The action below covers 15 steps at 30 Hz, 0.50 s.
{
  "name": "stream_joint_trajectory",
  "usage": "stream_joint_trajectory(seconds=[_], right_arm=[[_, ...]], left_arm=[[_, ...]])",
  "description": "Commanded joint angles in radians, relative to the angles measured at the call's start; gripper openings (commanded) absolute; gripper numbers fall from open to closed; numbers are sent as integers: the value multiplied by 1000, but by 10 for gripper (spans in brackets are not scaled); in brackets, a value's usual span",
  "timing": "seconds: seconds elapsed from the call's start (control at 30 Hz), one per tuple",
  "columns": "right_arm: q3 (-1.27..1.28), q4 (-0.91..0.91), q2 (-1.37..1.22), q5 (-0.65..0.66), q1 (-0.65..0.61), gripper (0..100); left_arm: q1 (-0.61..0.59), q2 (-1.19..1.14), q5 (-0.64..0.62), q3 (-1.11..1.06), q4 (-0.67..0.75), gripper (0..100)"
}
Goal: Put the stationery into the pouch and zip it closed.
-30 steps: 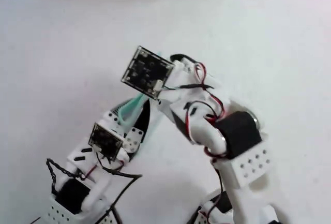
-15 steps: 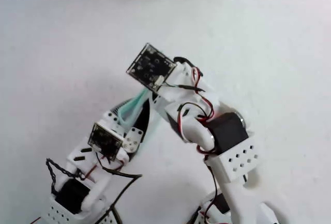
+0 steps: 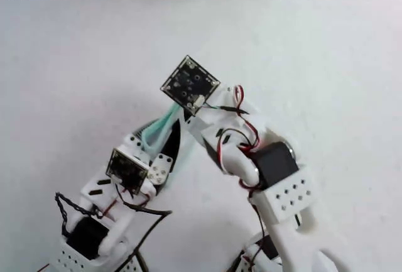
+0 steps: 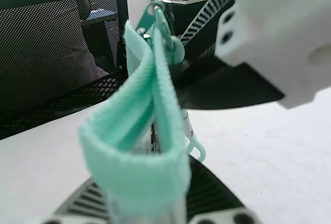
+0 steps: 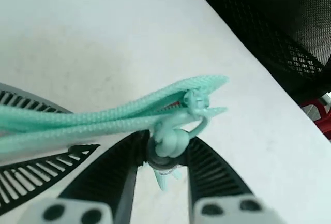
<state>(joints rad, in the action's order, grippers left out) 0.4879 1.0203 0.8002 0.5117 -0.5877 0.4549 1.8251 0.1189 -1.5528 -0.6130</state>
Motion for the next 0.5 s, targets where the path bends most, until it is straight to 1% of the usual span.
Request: stream_joint_trajectory(seconds=[0.0, 0.1, 0.2, 0.3, 0.47], right_arm=[[-18, 16, 179, 6, -22, 19], [-18, 87, 292, 32, -87, 19], [-35, 171, 321, 60, -173, 19], [-110, 271, 286, 64, -242, 19], [-322, 449, 151, 92, -387, 19]], left_arm=[[-10, -5, 17, -8, 11, 24], [-10, -5, 17, -8, 12, 24], [-10, -5, 17, -8, 12, 24], [-10, -5, 17, -9, 12, 24], [-10, -5, 17, -9, 11, 24]])
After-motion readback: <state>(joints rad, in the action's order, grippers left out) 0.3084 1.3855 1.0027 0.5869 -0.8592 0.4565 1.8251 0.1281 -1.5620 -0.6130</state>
